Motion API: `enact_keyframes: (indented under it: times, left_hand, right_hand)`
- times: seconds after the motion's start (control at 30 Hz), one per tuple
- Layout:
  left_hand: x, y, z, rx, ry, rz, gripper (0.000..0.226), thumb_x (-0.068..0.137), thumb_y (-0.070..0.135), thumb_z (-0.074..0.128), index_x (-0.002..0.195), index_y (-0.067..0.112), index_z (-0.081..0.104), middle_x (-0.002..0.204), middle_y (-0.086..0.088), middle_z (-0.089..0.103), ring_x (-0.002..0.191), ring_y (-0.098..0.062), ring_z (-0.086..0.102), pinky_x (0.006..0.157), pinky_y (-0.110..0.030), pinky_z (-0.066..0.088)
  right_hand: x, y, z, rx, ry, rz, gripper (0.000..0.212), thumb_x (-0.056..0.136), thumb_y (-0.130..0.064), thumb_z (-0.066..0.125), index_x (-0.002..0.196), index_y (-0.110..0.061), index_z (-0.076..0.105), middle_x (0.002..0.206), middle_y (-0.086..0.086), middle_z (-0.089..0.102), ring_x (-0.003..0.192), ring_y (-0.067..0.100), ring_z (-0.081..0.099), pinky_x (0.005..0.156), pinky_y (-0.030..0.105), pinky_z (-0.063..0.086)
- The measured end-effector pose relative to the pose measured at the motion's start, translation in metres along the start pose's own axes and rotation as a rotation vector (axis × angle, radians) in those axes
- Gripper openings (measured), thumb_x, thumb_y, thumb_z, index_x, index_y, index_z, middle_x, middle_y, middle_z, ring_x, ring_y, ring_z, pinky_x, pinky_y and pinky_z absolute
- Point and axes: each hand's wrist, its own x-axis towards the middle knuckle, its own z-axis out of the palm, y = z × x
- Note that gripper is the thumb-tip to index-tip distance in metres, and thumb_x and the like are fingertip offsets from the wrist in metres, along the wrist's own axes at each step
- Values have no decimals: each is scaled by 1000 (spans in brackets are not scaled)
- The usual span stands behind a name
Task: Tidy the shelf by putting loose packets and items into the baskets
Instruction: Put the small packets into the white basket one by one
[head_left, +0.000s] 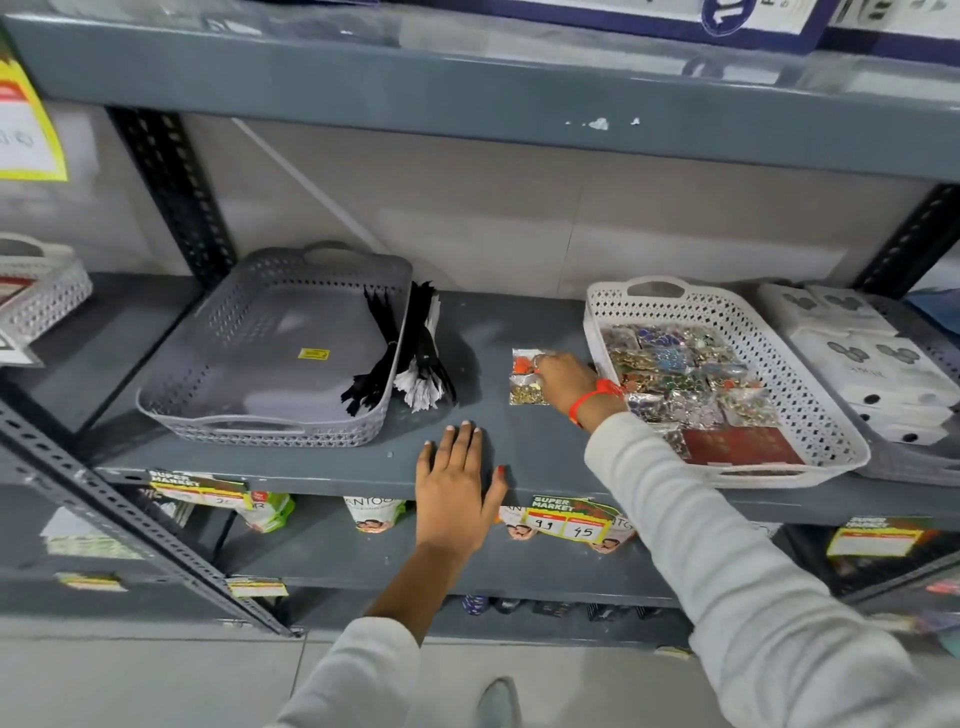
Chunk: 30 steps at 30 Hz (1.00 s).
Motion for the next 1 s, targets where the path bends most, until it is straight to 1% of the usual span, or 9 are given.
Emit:
enact_keyframes:
  times: [0.1,0.3,0.47,0.57,0.67,0.73,0.83,0.9,1.0]
  left_hand:
    - [0,1,2,-19,10,-5,65,91,47,22,132,7,51,138,-8,51,130,-25,43,107,-45,32]
    - [0,1,2,-39,36,7,65,90,47,23,132,5,51,137,-10,52,129,-27,44,107,-47,31]
    - [0,5,0,-31,48,8,66,87,45,24,130,3,52,134,-14,54,127,-29,46,105,-49,34]
    - [3,12,-3,15,23,16,64,86,41,25,126,1,55,130,-17,57,123,-31,50,103,-52,33]
    - [5,22,0,0,6,110,60,86,36,26,125,1,56,128,-15,59,122,-30,52,103,-53,34]
    - [5,25,2,-17,3,146,58,87,34,25,124,2,57,128,-14,59,121,-29,53,102,-52,37]
    - [5,24,4,-35,20,156,58,87,34,27,124,3,58,127,-13,60,120,-28,54,99,-51,40]
    - [5,24,5,-53,41,154,57,87,34,27,123,2,58,127,-13,60,120,-29,54,99,-52,39]
    - [5,24,5,-68,62,151,56,87,34,29,123,2,59,127,-14,60,119,-29,55,99,-52,39]
  right_hand:
    - [-1,0,0,31,25,15,28,89,-1,47,112,1,63,118,23,64,113,37,59,92,41,51]
    - [-20,4,-29,353,98,59,23,82,2,54,89,-6,74,103,16,74,99,32,67,88,33,53]
    - [-53,35,-80,447,265,89,18,84,3,58,94,1,72,105,16,73,101,27,66,91,25,46]
    - [-71,74,-99,413,299,209,16,85,1,59,96,2,70,109,19,71,105,29,65,97,33,47]
    - [-84,111,-100,252,121,362,24,84,4,54,105,4,65,115,24,66,110,35,61,97,38,49]
    - [-97,129,-92,173,26,481,34,84,4,54,118,4,57,125,27,60,115,36,59,88,34,52]
    - [-106,150,-59,501,89,720,43,93,0,44,135,7,39,143,24,42,131,36,43,86,33,44]
    - [-103,162,-32,492,-41,793,51,88,-19,49,134,0,41,140,17,46,129,32,44,87,30,42]
    - [-47,241,22,257,-217,695,56,70,-35,50,117,-4,57,130,16,56,117,39,53,101,46,45]
